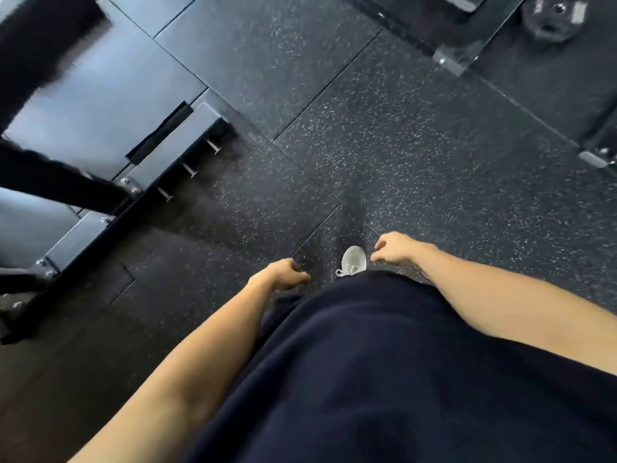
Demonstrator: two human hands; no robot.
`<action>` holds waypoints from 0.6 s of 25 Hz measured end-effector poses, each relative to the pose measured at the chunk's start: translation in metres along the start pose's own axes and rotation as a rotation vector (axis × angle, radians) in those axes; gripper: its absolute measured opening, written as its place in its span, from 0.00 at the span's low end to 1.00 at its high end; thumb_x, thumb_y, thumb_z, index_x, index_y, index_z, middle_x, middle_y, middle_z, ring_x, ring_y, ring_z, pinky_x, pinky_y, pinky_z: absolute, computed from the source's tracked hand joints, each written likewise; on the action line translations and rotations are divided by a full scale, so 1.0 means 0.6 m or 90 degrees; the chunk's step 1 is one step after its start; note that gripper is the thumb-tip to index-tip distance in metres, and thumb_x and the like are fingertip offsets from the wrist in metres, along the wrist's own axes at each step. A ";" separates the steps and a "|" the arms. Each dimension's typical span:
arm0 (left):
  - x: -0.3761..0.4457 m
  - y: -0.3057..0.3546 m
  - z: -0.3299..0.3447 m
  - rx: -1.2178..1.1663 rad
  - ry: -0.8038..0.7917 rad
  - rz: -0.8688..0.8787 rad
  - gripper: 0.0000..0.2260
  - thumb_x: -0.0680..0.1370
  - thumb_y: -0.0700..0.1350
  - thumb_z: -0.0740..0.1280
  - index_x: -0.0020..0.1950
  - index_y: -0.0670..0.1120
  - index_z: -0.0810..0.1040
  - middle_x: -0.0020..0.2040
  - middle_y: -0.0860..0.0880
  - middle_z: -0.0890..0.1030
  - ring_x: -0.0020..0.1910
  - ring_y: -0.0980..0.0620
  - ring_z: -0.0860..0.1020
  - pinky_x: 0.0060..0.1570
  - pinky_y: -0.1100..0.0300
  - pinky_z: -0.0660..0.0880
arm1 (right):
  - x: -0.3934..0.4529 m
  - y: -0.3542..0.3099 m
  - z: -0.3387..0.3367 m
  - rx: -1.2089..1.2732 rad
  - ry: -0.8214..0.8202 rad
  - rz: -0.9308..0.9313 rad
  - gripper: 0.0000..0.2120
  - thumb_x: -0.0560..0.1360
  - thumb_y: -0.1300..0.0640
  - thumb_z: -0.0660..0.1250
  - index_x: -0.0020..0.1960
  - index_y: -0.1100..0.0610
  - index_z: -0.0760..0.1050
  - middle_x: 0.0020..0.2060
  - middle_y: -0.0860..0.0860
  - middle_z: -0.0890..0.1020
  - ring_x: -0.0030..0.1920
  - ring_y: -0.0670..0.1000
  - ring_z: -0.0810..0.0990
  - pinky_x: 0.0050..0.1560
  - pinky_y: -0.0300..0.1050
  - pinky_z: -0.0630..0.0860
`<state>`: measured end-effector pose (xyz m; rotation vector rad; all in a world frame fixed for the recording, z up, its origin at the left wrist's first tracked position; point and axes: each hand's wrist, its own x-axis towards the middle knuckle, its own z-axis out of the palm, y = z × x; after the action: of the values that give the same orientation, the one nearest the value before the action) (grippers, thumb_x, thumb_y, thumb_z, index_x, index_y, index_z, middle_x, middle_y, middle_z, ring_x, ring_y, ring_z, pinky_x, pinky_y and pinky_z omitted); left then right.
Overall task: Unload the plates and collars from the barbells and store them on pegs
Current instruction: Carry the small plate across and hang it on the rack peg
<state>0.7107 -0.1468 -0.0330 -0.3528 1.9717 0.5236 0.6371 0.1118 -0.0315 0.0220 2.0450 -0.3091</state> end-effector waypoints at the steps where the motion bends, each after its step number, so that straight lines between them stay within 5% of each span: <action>1: 0.014 0.028 -0.031 -0.014 0.019 -0.004 0.19 0.75 0.58 0.68 0.59 0.47 0.76 0.60 0.46 0.80 0.58 0.46 0.78 0.57 0.57 0.73 | 0.011 0.006 -0.049 0.024 0.020 0.002 0.20 0.72 0.49 0.71 0.62 0.56 0.77 0.61 0.54 0.79 0.61 0.56 0.77 0.60 0.46 0.73; 8: 0.108 0.131 -0.223 -0.052 0.091 0.016 0.19 0.77 0.56 0.66 0.61 0.46 0.76 0.63 0.43 0.77 0.62 0.45 0.74 0.60 0.55 0.71 | 0.126 -0.034 -0.244 0.109 0.012 -0.024 0.20 0.74 0.48 0.69 0.63 0.54 0.74 0.61 0.53 0.77 0.59 0.55 0.76 0.63 0.52 0.71; 15: 0.267 0.185 -0.517 -0.067 0.028 0.012 0.20 0.78 0.57 0.64 0.65 0.46 0.75 0.65 0.46 0.77 0.63 0.46 0.75 0.60 0.57 0.70 | 0.303 -0.176 -0.476 0.014 -0.009 -0.029 0.22 0.73 0.48 0.69 0.64 0.54 0.73 0.63 0.52 0.77 0.60 0.55 0.76 0.63 0.51 0.72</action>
<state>0.3501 -0.2106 -0.0350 -0.4153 1.9957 0.6376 0.2872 0.0540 -0.0410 -0.0128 2.0298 -0.3594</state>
